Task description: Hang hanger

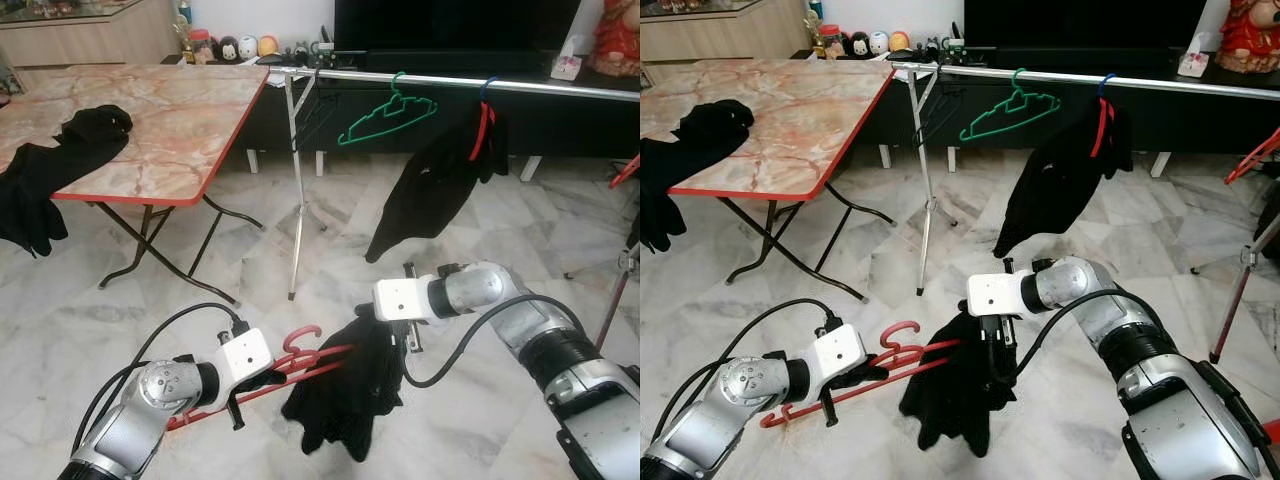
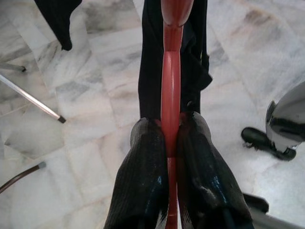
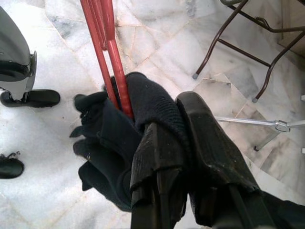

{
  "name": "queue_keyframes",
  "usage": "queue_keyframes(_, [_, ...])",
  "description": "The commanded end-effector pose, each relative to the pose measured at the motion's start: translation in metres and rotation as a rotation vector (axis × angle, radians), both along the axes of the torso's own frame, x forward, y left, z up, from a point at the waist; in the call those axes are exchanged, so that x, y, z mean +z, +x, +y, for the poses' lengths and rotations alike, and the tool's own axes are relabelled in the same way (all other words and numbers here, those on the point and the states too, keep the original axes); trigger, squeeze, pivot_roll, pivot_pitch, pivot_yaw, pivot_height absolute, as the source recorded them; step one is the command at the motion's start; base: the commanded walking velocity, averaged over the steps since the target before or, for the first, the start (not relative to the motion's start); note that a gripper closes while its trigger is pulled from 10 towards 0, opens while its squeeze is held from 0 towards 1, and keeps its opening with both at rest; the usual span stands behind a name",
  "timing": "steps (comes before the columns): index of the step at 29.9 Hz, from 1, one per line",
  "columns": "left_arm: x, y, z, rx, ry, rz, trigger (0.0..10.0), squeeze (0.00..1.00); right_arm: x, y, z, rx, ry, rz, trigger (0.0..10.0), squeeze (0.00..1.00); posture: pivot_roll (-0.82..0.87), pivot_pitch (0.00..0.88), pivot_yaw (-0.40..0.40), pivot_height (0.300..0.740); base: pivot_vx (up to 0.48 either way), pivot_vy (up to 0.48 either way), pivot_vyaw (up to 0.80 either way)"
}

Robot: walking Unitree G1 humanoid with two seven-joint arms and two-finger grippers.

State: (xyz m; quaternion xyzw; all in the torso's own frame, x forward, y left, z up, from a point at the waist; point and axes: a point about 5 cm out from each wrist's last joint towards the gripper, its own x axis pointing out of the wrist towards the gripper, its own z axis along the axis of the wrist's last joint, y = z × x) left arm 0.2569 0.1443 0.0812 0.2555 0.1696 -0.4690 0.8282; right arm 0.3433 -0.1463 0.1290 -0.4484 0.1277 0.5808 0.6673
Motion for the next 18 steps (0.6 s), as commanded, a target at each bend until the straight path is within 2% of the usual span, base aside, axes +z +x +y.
queue_keyframes(1, [0.014,0.002,-0.006,-0.028,-0.08,-0.03,10.0,0.0,0.01,0.002,0.008,0.032,0.037,-0.037,10.0,0.0,-0.12,0.0,0.042,0.732,0.0,0.0,0.0])
queue_keyframes(9, [0.027,-0.004,-0.014,-0.109,-0.201,-0.016,10.0,0.0,0.019,0.001,0.018,0.084,0.078,-0.056,10.0,0.0,-0.12,0.0,0.042,0.732,0.0,0.0,0.0])
queue_keyframes(14, [0.027,-0.007,-0.015,-0.142,-0.202,0.006,10.0,0.0,0.024,0.003,0.02,0.096,0.081,-0.074,10.0,0.0,-0.12,0.0,0.041,0.732,0.0,0.0,0.0])
queue_keyframes(18, [0.024,-0.004,-0.014,-0.116,-0.171,-0.002,10.0,0.0,0.031,0.008,0.022,0.053,0.106,-0.095,10.0,0.0,-0.12,0.0,0.041,0.732,0.0,0.0,0.0])
